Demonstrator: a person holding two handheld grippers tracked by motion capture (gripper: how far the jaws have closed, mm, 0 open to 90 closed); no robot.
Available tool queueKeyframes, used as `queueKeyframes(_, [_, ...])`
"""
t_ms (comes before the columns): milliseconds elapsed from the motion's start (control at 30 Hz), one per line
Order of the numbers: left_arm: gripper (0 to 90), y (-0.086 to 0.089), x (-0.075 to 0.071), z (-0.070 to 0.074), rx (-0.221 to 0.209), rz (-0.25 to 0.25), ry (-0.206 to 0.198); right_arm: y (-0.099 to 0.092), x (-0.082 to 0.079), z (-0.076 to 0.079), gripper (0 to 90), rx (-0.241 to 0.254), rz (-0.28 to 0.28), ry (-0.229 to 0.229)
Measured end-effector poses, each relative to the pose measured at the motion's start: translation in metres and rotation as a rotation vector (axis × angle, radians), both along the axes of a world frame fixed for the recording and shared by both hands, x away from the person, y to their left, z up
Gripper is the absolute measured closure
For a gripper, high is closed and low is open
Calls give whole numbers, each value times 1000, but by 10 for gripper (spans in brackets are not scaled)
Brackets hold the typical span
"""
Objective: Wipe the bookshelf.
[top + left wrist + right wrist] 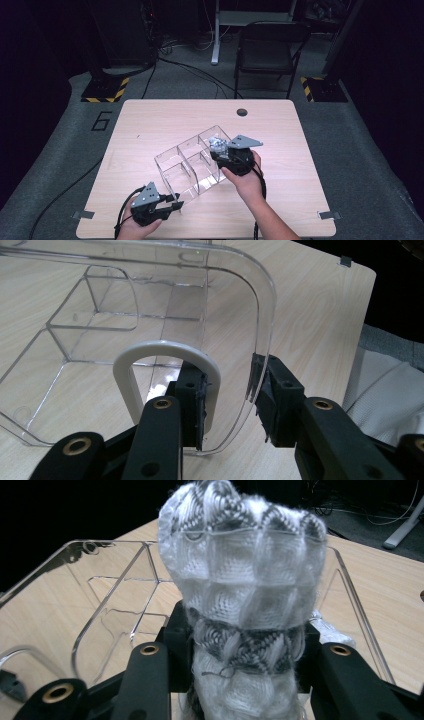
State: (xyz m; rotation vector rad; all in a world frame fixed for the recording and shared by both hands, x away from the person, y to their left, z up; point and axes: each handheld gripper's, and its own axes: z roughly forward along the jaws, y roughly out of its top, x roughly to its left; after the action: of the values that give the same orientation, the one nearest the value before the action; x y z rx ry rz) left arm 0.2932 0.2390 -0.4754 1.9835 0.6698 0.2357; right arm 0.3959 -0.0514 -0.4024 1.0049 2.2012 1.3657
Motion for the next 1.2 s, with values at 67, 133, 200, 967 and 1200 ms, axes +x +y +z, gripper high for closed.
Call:
queueKeyframes(67, [661, 0, 0, 0, 0, 0, -1, 9, 5, 2, 574, -17, 4, 8])
queueKeyframes(133, [661, 0, 0, 0, 0, -1, -3, 16, 10, 2, 561, -43, 7, 0])
queueKeyframes(200, [661, 1, 0, 0, 10, -8, -6, 25, 15, 0, 534, -75, 0, 27])
queueKeyframes(967, [661, 0, 0, -1, 3, 2, -13, 37, 18, 1, 306, -133, 26, 50])
queueKeyframes(1200, [660, 1, 1, 0, 9, -8, -9, 42, 18, -3, 232, -138, 36, 47])
